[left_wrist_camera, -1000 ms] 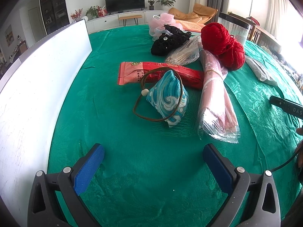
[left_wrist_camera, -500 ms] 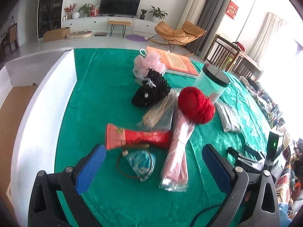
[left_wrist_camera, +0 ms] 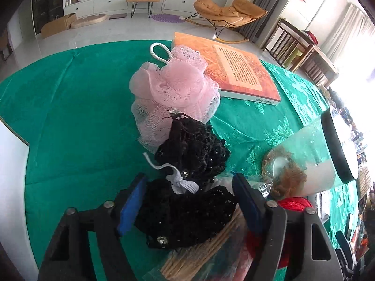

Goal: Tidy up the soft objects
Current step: 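Close right tool on white barcode packet while left tool closes on black mesh bag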

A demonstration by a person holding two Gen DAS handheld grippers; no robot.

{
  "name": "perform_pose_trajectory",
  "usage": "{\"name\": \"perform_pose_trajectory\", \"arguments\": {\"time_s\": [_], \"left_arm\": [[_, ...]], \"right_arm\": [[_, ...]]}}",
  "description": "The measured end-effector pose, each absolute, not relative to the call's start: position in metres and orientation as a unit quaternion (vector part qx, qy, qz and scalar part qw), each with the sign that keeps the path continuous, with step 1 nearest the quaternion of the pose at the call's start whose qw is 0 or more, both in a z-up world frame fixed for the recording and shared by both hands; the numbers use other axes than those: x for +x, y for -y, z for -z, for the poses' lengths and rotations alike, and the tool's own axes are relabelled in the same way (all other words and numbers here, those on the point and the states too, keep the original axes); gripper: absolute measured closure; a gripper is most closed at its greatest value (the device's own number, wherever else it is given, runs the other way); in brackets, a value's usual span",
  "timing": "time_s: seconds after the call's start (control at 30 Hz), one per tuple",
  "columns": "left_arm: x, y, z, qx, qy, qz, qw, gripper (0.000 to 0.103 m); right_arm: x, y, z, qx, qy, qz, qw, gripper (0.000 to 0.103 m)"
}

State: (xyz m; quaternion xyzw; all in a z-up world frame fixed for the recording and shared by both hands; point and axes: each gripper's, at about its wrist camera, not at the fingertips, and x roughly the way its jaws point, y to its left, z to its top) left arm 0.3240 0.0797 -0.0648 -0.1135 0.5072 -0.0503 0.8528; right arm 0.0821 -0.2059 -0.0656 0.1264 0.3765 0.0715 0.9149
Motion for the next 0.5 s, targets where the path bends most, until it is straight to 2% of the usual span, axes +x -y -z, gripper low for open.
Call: {"name": "perform_pose_trajectory", "arguments": {"time_s": [0.03, 0.07, 0.1, 0.2, 0.3, 0.4, 0.5], "left_arm": [[0.323, -0.085, 0.065, -0.12, -0.504, 0.038, 0.854, 0.06], [0.322, -0.093, 0.064, -0.139, -0.501, 0.041, 0.853, 0.061], [0.319, -0.1, 0.064, -0.159, -0.496, 0.046, 0.853, 0.067], [0.306, -0.113, 0.056, -0.172, -0.482, 0.046, 0.858, 0.078], [0.291, -0.121, 0.047, -0.171, -0.473, 0.048, 0.863, 0.083], [0.274, -0.128, 0.037, -0.176, -0.459, 0.058, 0.869, 0.09], [0.261, -0.128, 0.024, -0.175, -0.442, 0.077, 0.876, 0.09]], "right_arm": [[0.089, 0.209, 0.058, 0.132, -0.369, -0.063, 0.918, 0.015], [0.101, 0.211, 0.052, 0.135, -0.372, -0.055, 0.917, 0.015], [0.119, 0.213, 0.05, 0.14, -0.39, -0.049, 0.909, 0.015], [0.18, 0.211, 0.06, 0.162, -0.466, -0.051, 0.868, 0.015], [0.219, 0.198, 0.082, 0.113, -0.533, -0.039, 0.838, 0.015], [0.228, 0.183, 0.08, 0.034, -0.537, -0.034, 0.842, 0.034], [0.223, 0.198, 0.068, 0.07, -0.521, -0.037, 0.85, 0.037]]}}
